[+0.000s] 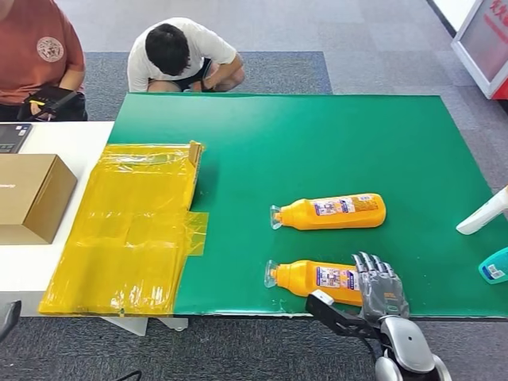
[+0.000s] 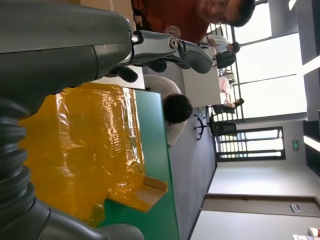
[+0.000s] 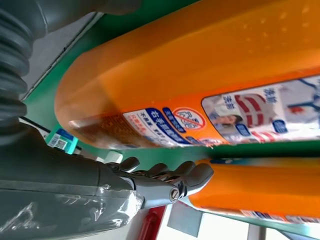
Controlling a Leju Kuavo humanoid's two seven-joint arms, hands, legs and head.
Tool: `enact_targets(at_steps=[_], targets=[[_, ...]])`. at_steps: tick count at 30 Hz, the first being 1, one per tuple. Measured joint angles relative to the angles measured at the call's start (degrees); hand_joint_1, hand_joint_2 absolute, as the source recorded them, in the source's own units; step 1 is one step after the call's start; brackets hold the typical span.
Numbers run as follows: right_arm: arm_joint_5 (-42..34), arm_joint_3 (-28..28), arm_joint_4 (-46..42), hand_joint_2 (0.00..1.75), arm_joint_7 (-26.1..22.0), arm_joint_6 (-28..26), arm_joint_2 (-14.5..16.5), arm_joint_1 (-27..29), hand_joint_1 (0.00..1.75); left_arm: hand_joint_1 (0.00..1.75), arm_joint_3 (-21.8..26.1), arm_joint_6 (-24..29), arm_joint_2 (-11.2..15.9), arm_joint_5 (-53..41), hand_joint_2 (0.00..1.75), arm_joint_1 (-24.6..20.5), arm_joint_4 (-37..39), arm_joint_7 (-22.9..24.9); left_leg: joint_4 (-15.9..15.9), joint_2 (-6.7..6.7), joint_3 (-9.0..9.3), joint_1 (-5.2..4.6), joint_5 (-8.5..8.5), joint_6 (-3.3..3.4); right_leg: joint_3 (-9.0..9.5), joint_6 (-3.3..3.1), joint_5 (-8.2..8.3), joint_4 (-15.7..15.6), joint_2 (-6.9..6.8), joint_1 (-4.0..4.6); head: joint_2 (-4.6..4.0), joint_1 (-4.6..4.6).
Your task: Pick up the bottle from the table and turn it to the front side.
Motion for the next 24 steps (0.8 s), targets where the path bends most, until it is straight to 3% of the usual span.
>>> enact_targets(at_steps=[10, 14, 24], targets=[[1.87, -2.93, 4.81, 1.75, -0.33, -0.93, 0.49, -2.97, 0.01, 0.00, -1.73, 0.13, 0.03, -0.26, 1.75, 0.62, -0.18, 0.01, 0.00, 0.01, 0.14, 0.00, -0.01, 0.00, 0.12, 0.00, 0.00, -0.01, 0.01, 0.01, 0.00, -0.01], [2.84, -4.01, 6.66, 1.75, -0.72, -1.23, 0.93, -4.00, 1.69, 0.00, -2.13, 0.13, 0.02, -0.28, 1.75, 1.02, -0.48, 0.01, 0.00, 0.01, 0.26, 0.00, -0.04, 0.01, 0.23, -0.01, 0.00, -0.04, 0.01, 0.00, 0.00, 0.01], [4.59, -4.73, 8.35, 1.75, -2.87, -2.08, 1.71, -4.98, 1.75, 0.00, -2.38, 0.13, 0.01, -0.58, 1.75, 1.48, -0.63, 0.00, 0.01, 0.01, 0.29, 0.00, 0.01, 0.03, 0.28, 0.02, 0.05, -0.05, 0.01, 0.00, 0.00, 0.00]])
